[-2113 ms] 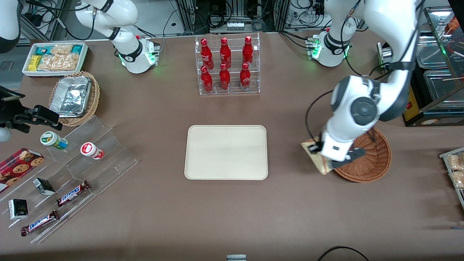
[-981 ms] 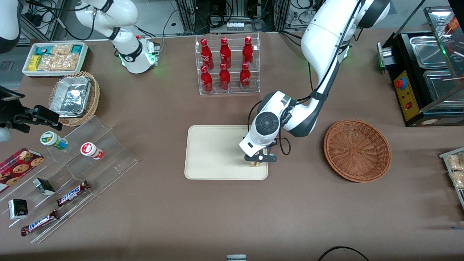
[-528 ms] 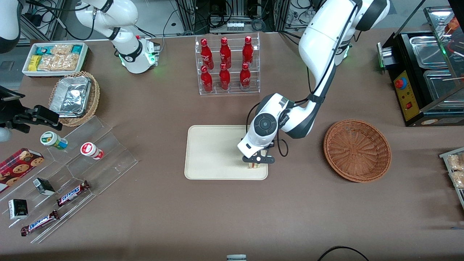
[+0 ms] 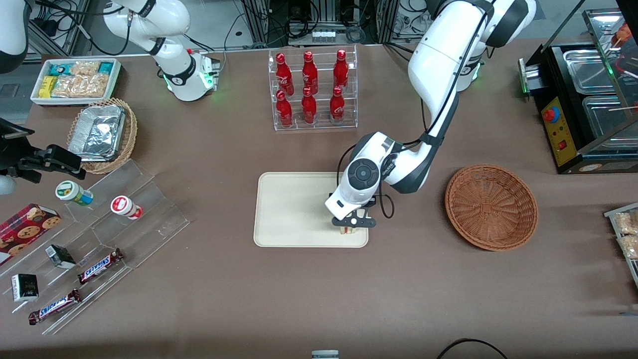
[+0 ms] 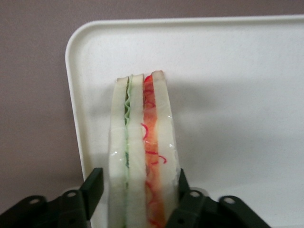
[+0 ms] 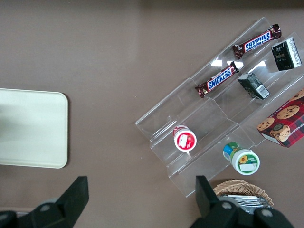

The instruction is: Place sandwich from basket to tray

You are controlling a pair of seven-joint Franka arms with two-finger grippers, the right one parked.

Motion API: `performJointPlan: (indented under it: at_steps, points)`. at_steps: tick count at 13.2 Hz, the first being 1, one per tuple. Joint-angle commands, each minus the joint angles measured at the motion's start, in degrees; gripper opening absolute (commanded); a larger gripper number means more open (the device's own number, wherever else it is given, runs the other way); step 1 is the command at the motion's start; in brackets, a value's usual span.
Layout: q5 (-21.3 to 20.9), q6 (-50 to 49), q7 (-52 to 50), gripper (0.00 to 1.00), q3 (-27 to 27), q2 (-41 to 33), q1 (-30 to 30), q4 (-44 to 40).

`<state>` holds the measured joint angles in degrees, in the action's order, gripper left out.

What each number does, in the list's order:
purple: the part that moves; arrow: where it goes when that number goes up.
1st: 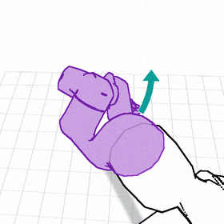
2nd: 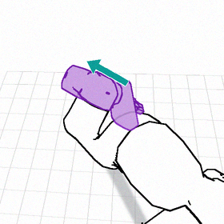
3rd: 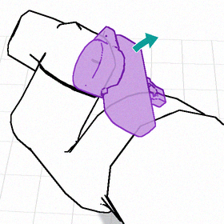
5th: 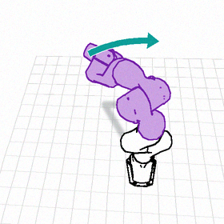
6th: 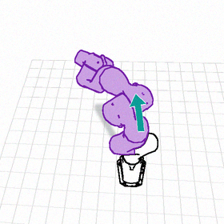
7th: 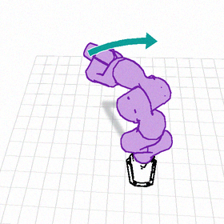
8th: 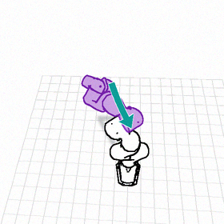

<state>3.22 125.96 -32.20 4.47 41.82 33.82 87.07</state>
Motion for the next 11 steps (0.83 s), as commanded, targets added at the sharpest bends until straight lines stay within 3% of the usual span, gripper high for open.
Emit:
performJointPlan:
  at_steps: [1, 4, 11]
  points:
    - [-1.01, -3.94, -1.20, 1.00, -0.60, -3.56, 0.72, -0.41]
    - [-2.07, -14.48, -0.59, 1.00, -1.47, -11.12, -3.05, -0.23]
    - [-2.86, -21.62, -0.41, 1.00, -2.97, -28.97, -16.84, 6.45]
